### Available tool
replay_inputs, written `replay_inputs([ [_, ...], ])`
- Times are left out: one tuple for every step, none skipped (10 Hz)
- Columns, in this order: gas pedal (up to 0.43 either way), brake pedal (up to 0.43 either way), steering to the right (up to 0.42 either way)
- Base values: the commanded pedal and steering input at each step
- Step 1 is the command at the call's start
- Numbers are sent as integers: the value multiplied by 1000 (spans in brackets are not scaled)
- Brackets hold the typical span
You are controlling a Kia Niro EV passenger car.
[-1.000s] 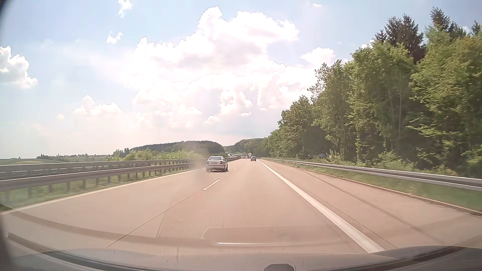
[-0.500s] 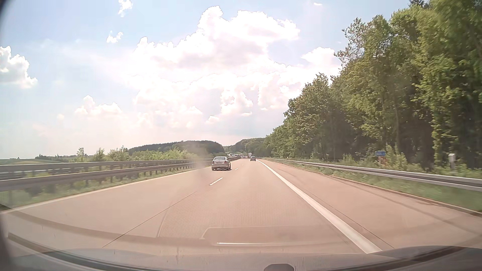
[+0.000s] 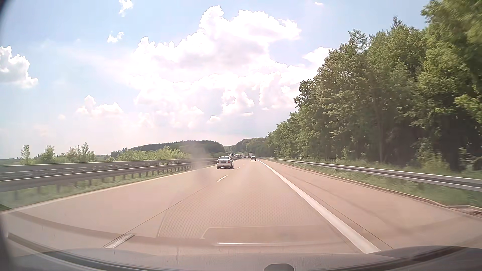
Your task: Follow the waypoints while adhering to traffic rules and regulations
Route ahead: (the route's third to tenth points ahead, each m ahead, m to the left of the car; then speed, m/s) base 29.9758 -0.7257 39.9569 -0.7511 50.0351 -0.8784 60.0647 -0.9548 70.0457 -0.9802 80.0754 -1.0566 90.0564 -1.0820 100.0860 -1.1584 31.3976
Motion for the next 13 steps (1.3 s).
replay_inputs([
  [209, 0, -3],
  [209, 0, -3],
  [209, 0, -3],
  [209, 0, -3],
  [209, 0, -3],
  [209, 0, -3],
  [209, 0, -4],
  [209, 0, -3],
  [209, 0, -3],
  [209, 0, -3],
  [209, 0, -3],
  [209, 0, -4],
  [209, 0, -4],
])
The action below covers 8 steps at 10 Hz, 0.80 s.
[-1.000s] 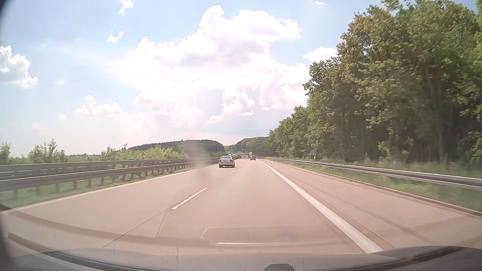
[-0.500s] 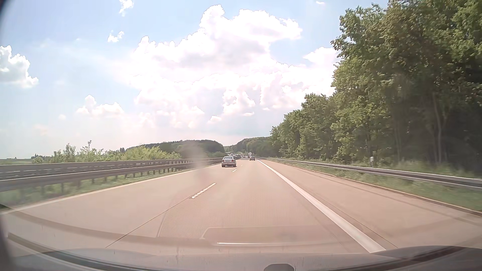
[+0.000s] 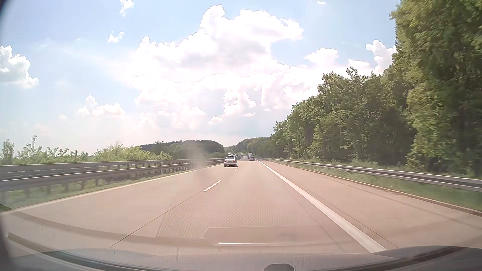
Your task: Follow the waypoints while adhering to traffic rules and regulations
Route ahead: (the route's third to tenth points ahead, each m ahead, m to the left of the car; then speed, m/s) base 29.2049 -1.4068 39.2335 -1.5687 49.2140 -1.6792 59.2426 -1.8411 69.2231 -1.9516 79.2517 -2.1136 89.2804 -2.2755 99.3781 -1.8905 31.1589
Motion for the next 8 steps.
replay_inputs([
  [209, 0, -3],
  [209, 0, -4],
  [209, 0, -4],
  [209, 0, -4],
  [209, 0, -4],
  [209, 0, -3],
  [209, 0, -4],
  [209, 0, -3],
])
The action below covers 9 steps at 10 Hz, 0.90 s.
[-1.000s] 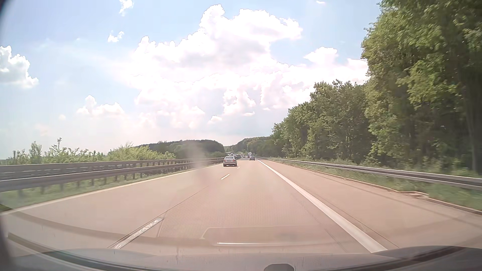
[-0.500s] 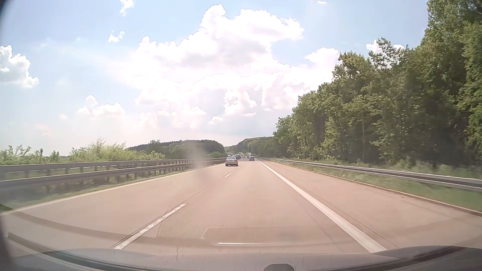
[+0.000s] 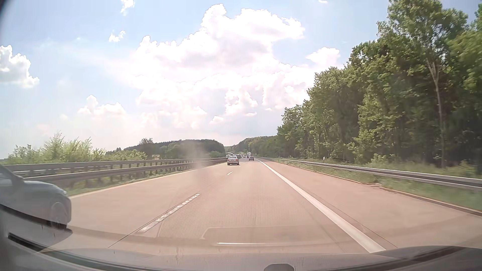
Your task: Follow the waypoints while adhering to traffic rules and regulations
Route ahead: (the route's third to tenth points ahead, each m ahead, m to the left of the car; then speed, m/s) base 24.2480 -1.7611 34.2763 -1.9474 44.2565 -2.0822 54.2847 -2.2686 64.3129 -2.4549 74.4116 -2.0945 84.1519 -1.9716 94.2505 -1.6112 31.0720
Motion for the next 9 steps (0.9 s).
replay_inputs([
  [209, 0, -4],
  [209, 0, -4],
  [220, 0, -3],
  [228, 0, -3],
  [228, 0, -4],
  [228, 0, -4],
  [228, 0, -3],
  [228, 0, -4],
  [228, 0, -3],
])
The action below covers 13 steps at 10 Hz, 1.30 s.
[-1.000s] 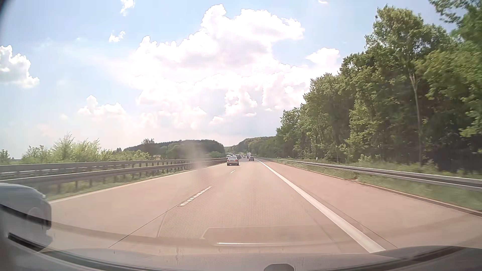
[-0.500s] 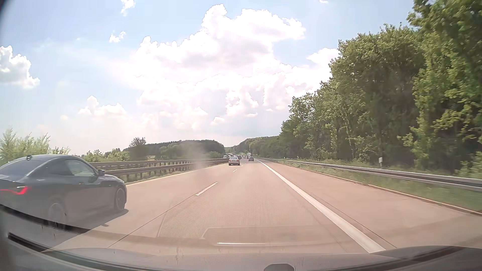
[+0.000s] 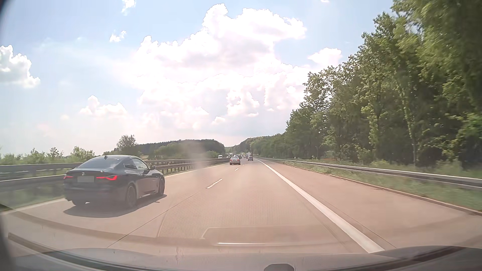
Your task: Follow the waypoints while adhering to traffic rules and regulations
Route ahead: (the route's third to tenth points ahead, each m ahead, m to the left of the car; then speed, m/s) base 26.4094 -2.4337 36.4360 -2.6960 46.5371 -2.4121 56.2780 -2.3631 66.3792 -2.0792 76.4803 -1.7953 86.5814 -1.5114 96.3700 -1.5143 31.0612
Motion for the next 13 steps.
replay_inputs([
  [228, 0, -4],
  [228, 0, -4],
  [228, 0, -4],
  [228, 0, -3],
  [228, 0, -4],
  [228, 0, -3],
  [228, 0, -3],
  [228, 0, -3],
  [228, 0, -3],
  [220, 0, -3],
  [220, 0, -2],
  [220, 0, -2],
  [220, 0, -2],
])
